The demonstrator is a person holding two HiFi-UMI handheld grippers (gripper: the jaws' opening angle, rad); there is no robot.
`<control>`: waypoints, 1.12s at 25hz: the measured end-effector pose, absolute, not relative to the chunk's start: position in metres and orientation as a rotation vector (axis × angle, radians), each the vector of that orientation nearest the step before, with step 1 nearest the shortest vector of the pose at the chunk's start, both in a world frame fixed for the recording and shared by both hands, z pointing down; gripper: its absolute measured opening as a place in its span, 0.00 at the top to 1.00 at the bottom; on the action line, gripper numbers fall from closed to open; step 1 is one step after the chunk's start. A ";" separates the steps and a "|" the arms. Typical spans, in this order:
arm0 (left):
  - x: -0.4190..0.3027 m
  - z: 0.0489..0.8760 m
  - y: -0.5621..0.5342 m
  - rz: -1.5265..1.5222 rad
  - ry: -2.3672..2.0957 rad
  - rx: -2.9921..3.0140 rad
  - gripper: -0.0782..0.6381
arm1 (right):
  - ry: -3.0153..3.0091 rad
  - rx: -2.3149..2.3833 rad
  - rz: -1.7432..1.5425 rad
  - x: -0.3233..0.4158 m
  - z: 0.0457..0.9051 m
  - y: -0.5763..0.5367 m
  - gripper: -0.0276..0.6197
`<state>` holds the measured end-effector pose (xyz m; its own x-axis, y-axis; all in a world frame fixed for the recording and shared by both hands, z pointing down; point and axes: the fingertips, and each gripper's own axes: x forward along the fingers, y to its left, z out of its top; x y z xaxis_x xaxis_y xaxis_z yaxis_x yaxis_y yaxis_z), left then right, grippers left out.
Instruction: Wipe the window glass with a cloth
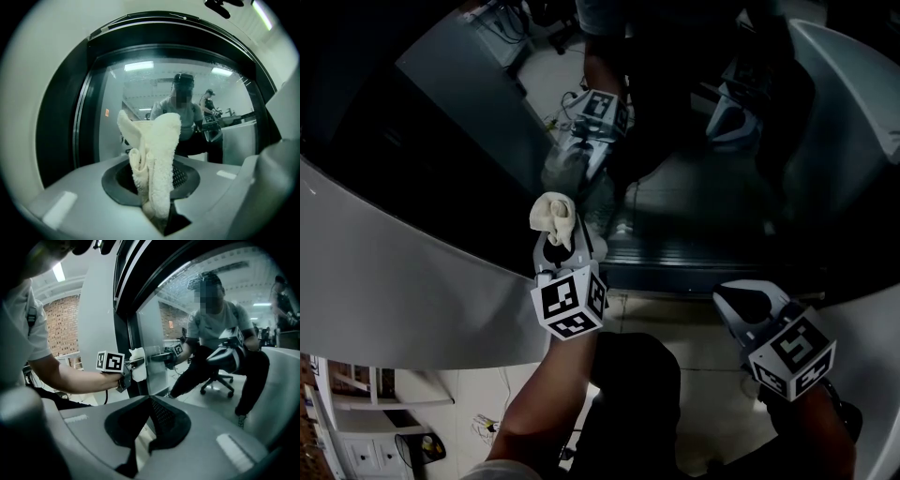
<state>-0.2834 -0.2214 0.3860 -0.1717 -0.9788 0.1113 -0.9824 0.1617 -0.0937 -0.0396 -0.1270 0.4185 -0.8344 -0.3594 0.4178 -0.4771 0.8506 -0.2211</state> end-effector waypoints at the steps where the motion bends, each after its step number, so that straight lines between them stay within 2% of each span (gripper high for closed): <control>1: -0.283 0.384 -0.221 0.220 -2.376 2.004 0.74 | -2.659 0.632 0.458 -0.038 0.418 -0.126 0.96; 15: -0.254 0.345 -0.186 0.146 -2.290 2.039 0.74 | -2.627 0.707 0.449 -0.030 0.355 -0.086 0.96; 28: -0.233 0.347 -0.177 0.141 -2.247 2.057 0.74 | -2.632 0.755 0.456 -0.022 0.349 -0.069 0.96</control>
<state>-0.2329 -0.1766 0.3467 -0.0877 -0.9877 0.1297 -0.9961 0.0877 -0.0060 -0.0224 -0.0687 0.3486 -0.7907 -0.4401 0.4255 -0.5576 0.8047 -0.2038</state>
